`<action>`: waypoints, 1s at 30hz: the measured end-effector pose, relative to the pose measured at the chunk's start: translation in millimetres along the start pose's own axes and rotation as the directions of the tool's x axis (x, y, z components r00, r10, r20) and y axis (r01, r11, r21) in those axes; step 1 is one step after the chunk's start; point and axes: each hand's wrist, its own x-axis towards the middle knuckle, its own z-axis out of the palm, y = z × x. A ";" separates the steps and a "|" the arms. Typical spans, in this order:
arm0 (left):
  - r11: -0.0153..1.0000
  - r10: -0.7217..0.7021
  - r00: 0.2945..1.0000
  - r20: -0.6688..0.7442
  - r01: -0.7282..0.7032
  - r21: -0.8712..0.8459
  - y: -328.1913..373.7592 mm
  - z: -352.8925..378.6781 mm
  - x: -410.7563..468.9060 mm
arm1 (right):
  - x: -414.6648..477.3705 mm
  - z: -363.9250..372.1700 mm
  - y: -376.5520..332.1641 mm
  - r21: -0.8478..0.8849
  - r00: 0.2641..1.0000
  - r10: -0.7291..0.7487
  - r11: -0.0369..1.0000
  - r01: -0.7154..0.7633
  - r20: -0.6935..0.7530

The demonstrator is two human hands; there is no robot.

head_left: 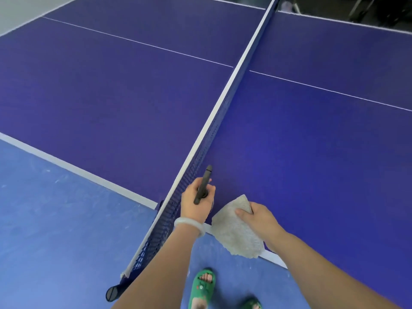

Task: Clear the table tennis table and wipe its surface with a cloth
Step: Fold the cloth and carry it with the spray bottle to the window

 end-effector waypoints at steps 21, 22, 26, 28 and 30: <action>0.972 -0.044 0.721 0.691 -0.128 0.196 40.8 145.1 -147.3 | -163.3 -100.3 177.7 0.378 0.840 0.343 0.908 -0.181 -0.421; 0.966 -0.039 0.699 0.714 -0.156 0.205 41.1 158.0 -166.2 | -180.5 -104.6 192.9 0.404 0.820 0.356 0.899 -0.169 -0.448; 0.945 -0.039 0.570 0.821 -0.246 0.216 31.6 208.6 -251.7 | -254.2 -115.6 263.4 0.499 0.720 0.445 0.852 -0.158 -0.533; 0.918 -0.050 0.501 0.864 -0.317 0.237 23.0 235.8 -295.1 | -295.0 -118.5 302.3 0.554 0.652 0.500 0.820 -0.144 -0.570; 0.890 -0.034 0.441 0.897 -0.395 0.228 15.1 262.5 -340.9 | -338.7 -119.7 339.2 0.603 0.582 0.548 0.789 -0.120 -0.601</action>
